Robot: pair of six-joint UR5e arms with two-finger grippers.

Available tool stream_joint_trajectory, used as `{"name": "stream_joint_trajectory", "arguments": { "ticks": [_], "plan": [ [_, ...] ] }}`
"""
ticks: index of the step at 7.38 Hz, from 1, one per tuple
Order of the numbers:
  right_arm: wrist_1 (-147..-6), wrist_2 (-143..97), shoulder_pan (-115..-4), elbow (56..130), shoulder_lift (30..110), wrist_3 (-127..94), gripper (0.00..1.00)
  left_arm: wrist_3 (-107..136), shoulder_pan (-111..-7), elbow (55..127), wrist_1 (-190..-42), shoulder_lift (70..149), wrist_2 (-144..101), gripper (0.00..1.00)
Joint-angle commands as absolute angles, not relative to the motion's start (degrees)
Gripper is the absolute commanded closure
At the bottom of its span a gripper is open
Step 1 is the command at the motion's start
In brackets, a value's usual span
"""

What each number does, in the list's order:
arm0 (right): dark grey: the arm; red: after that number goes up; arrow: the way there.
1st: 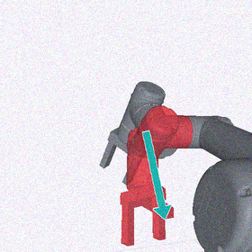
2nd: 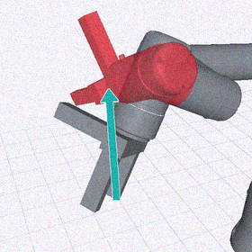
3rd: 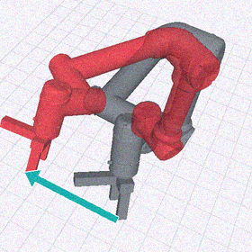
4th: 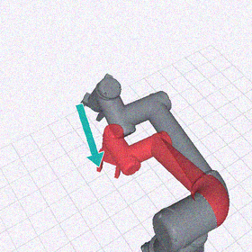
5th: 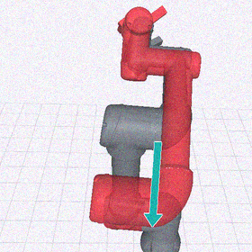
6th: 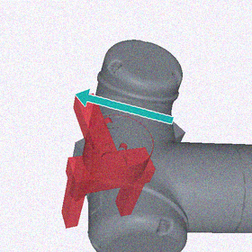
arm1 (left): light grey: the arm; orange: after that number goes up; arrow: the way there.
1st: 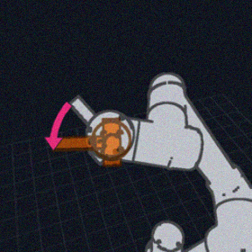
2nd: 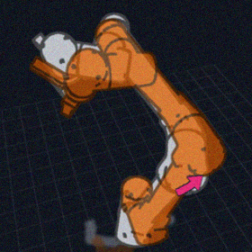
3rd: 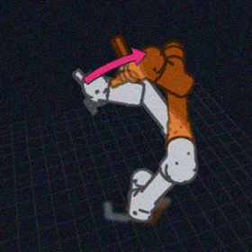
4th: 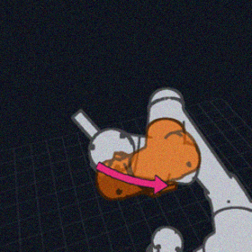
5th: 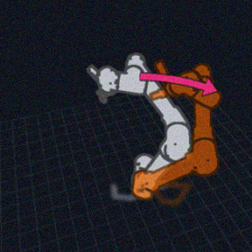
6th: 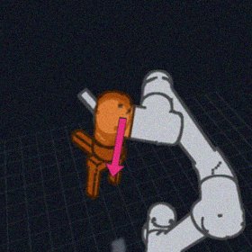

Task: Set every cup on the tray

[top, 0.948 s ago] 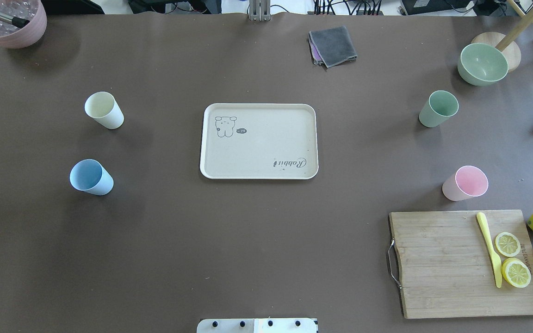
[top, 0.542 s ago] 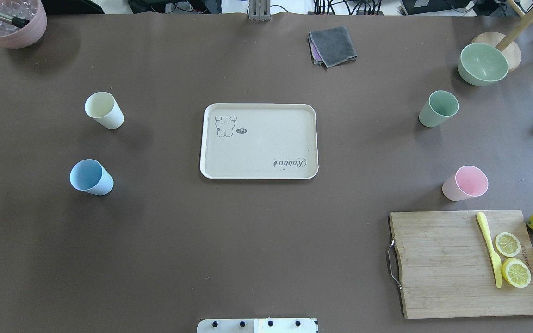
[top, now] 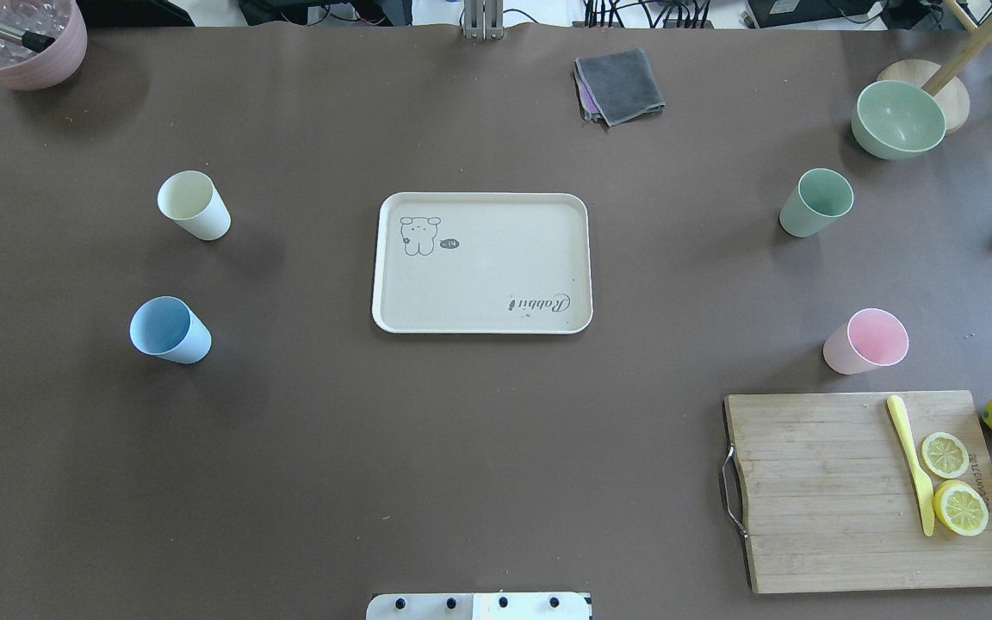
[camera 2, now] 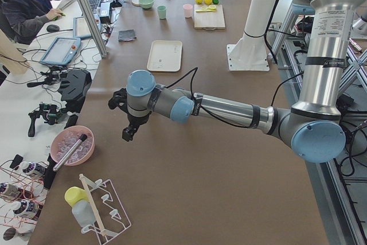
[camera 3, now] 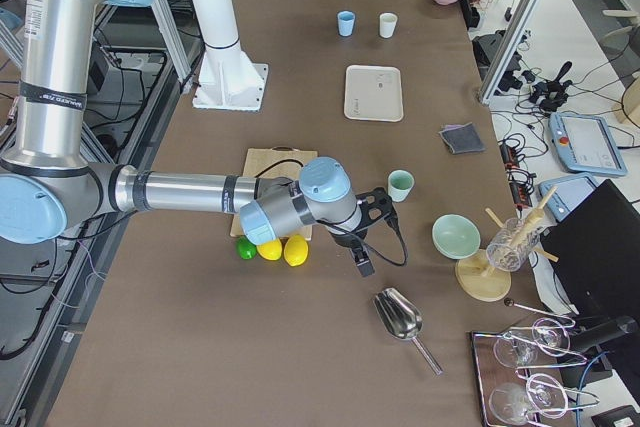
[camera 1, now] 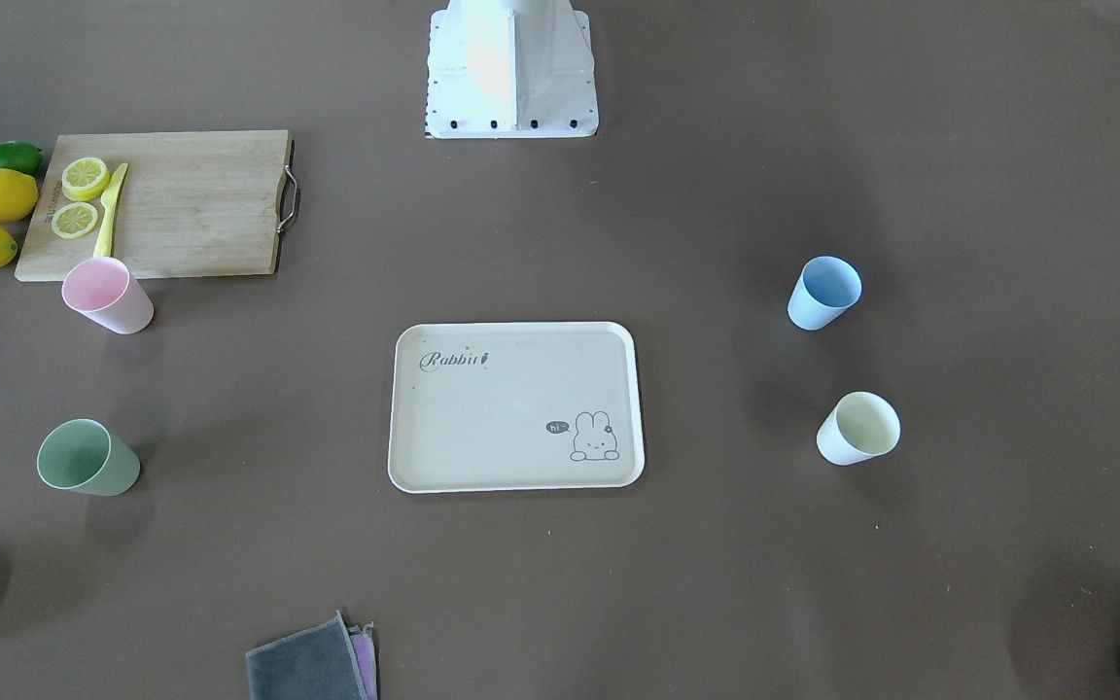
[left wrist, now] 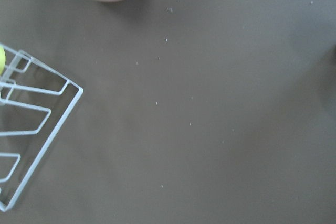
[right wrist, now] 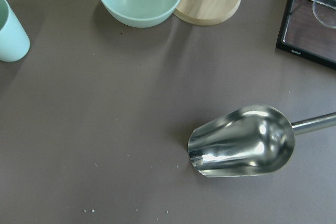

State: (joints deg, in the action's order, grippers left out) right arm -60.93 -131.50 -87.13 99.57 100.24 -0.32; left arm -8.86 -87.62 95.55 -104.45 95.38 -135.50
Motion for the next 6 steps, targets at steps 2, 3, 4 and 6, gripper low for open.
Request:
{"name": "stream_joint_trajectory", "arguments": {
  "ticks": [2, 3, 4, 6],
  "plan": [
    [-59.8, -133.9, -86.6, 99.1, 96.5, -11.9, 0.0, -8.9, -87.0, 91.6, -114.3, 96.5, -135.7, 0.02],
    [-60.1, -133.8, -83.8, 99.1, 93.7, -14.4, 0.0, -6.2, -85.7, 90.7, -115.0, 96.7, -135.8, 0.02],
    [-63.3, -133.6, -80.9, 98.4, 89.5, -16.7, 0.0, 0.5, -81.8, 90.8, -115.3, 99.8, -135.8, 0.02],
    [-66.7, -133.0, -76.5, 99.3, 85.9, -29.1, 0.01, 18.9, -73.0, 89.7, -115.5, 103.8, -135.1, 0.02]
  ]
}}
